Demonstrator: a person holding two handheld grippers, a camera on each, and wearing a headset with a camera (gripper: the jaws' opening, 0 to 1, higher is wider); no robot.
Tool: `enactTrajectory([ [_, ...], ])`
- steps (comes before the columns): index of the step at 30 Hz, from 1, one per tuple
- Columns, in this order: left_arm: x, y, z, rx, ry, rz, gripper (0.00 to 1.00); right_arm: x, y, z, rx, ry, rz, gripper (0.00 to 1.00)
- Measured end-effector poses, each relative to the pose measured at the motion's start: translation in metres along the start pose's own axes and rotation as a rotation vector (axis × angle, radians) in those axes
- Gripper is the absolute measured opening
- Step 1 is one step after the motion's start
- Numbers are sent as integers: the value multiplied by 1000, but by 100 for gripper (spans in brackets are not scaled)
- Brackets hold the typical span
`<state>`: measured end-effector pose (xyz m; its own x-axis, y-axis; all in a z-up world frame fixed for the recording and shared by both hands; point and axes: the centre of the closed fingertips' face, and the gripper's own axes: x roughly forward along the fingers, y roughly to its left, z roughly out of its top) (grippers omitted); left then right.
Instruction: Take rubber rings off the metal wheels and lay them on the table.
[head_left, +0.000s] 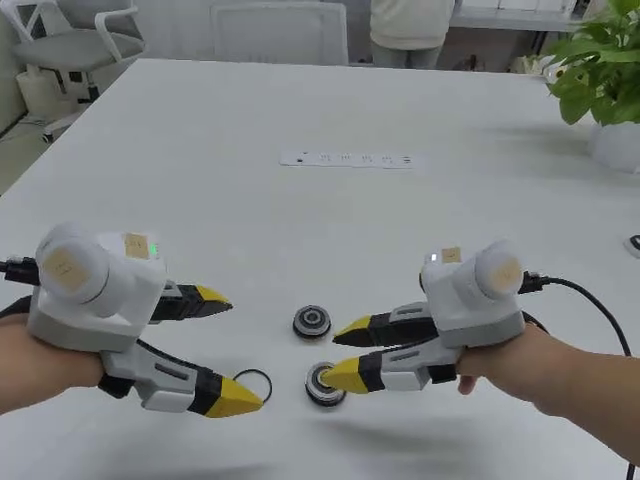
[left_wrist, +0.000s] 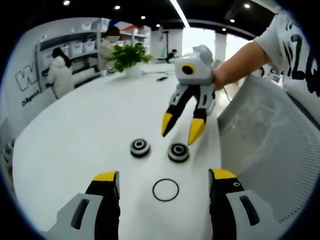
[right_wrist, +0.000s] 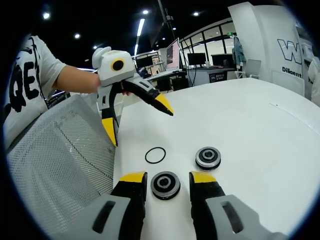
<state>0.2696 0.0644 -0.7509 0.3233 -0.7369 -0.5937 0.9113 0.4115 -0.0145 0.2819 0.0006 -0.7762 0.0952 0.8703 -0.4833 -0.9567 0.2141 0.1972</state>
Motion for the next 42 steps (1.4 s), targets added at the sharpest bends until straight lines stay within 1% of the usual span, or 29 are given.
enactTrajectory([
  [6,8,-2,2,8,6,-16,73,-3,2,-8,-3,12,4,31],
  [13,17,-3,7,11,5,-31,72,-1,4,-20,-8,34,13,30],
  [17,20,-4,9,16,3,-38,72,0,6,-23,-14,40,19,29],
  [24,24,-4,11,16,4,-48,71,0,4,-25,-18,43,19,28],
  [31,31,-9,13,18,9,-68,69,2,5,-30,-24,51,26,26],
  [42,44,-19,16,27,16,-110,62,3,3,-33,-27,53,20,21],
])
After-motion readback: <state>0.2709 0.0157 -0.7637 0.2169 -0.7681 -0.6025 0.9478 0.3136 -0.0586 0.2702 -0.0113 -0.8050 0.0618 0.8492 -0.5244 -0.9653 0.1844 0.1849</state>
